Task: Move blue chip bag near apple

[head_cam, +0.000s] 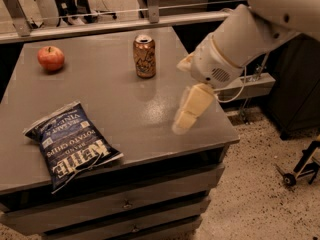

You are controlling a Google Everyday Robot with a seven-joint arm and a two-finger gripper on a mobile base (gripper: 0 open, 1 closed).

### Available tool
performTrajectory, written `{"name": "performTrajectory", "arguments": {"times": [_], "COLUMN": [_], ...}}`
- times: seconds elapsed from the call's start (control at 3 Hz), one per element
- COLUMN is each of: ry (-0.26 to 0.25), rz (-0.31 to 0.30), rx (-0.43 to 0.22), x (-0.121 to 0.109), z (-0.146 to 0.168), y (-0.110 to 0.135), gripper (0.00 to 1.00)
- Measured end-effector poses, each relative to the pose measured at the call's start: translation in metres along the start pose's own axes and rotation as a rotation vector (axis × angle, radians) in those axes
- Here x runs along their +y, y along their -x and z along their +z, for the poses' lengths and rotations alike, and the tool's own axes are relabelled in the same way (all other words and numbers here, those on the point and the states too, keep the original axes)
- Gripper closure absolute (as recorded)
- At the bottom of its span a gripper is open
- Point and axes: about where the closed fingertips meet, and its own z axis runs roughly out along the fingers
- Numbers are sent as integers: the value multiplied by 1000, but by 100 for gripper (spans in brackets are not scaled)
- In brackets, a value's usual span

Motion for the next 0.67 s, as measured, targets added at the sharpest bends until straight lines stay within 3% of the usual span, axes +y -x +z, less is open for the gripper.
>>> {"name": "performTrajectory", "arguments": {"times": [0.33, 0.67], "ry": [65, 73], "rz": [20, 23], "rx": [-100, -112], "x": [1, 2], "z": [27, 30], "y": [34, 38], "gripper": [0, 0]}}
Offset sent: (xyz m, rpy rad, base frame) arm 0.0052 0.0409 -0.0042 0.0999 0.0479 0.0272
